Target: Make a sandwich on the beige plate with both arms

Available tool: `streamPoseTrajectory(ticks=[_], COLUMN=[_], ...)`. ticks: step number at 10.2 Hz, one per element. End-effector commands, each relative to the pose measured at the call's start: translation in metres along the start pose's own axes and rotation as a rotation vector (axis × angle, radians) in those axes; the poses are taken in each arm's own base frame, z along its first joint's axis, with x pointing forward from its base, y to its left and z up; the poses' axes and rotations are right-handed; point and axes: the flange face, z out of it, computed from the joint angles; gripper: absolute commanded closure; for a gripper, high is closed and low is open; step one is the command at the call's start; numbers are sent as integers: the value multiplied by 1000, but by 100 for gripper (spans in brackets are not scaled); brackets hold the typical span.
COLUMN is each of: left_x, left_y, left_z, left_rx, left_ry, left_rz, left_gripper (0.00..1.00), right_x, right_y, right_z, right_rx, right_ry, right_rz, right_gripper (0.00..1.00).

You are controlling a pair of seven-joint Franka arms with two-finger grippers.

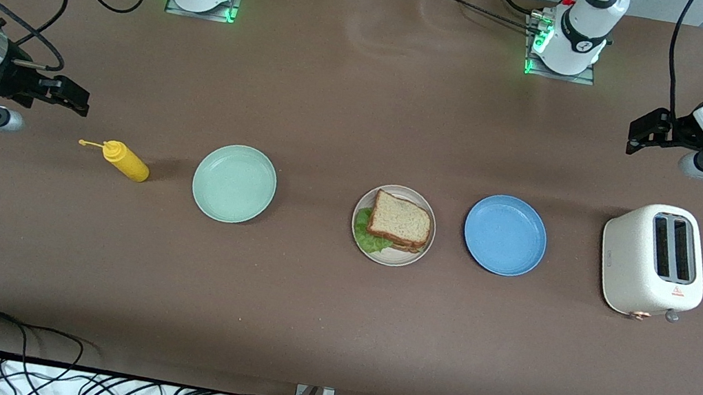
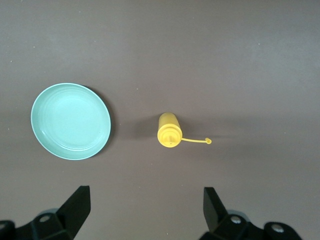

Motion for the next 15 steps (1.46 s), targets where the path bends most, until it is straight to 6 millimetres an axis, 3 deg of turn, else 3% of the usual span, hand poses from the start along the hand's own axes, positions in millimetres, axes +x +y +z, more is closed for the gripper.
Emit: streamPoseTrajectory(ticks=[1,15], left_x=[0,0], left_y=[-1,-1], left_z=[-3,-4], left_rx=[-13,-13], left_ry=[-5,-6], left_rz=[13,11], left_gripper=[0,0], right_x=[-2,3], right_y=[-3,-1], right_z=[0,0], right_rx=[-19,-11], right_ry=[15,18], right_rz=[0,0], right_gripper=[0,0])
